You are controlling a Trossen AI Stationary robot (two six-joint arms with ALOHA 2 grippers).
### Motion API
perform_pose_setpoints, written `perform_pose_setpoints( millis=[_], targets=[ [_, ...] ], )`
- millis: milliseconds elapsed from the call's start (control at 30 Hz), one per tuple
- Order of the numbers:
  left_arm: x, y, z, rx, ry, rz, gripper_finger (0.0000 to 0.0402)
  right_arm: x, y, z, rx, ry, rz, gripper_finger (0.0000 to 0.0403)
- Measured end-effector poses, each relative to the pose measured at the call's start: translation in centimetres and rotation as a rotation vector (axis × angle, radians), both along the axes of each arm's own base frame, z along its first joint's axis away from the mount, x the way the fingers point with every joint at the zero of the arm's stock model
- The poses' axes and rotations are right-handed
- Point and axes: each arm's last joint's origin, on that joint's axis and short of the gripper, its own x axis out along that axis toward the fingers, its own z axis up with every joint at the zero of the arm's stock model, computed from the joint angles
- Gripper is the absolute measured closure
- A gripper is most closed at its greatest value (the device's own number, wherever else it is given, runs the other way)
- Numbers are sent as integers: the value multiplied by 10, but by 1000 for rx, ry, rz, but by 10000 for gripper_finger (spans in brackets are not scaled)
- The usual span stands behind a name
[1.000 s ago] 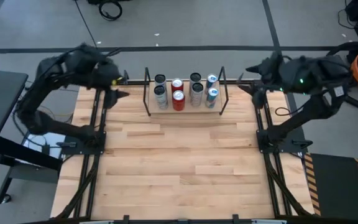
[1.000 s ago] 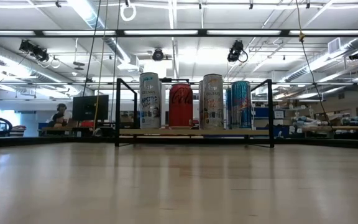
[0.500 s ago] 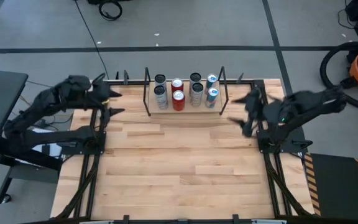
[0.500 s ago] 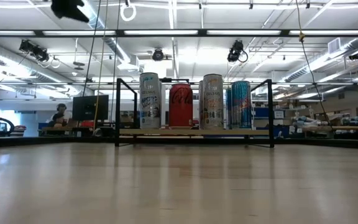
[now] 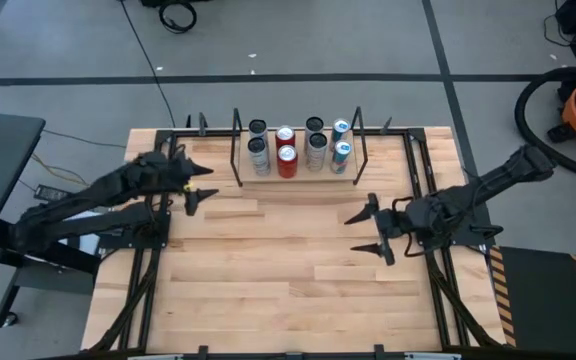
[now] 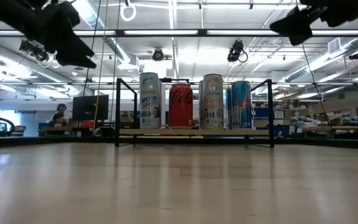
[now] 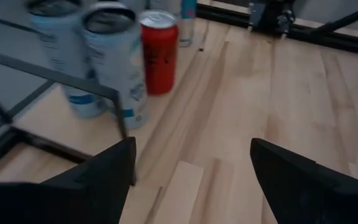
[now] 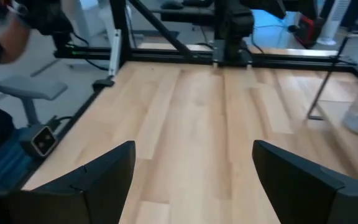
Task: Place canned beverage on shelf
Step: Return to Home Position
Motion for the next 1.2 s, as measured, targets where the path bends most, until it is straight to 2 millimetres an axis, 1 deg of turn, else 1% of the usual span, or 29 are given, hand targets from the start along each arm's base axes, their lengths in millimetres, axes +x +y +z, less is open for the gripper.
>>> perform_pose_setpoints(
  millis=[100,267,367,467,567,700,967,1067,1200],
  targets=[
    [7,-3,-18,10,-32,-42,83,-1,0,-12,28,-22,23,70],
    [16,-12,-34,45,-112,-130,83,-4,0,-29,47,-27,65,70],
    [17,-17,-46,57,-105,-178,83,-8,0,-44,45,-27,91,70],
    [17,-21,-57,45,-78,-207,83,-12,-2,-56,60,-68,94,70],
    [17,-25,-65,49,-53,-245,83,-17,-4,-66,71,-97,95,70],
    [16,-31,-75,67,-19,-299,83,-23,-5,-79,105,-90,121,70],
    [15,-39,-97,96,-18,-372,83,-33,-9,-94,143,-124,153,70],
    [13,-41,-107,100,-37,-386,83,-33,-8,-93,146,-128,161,70],
    [12,-42,-115,102,-45,-393,83,-33,-8,-93,134,-130,168,70]
  ],
)
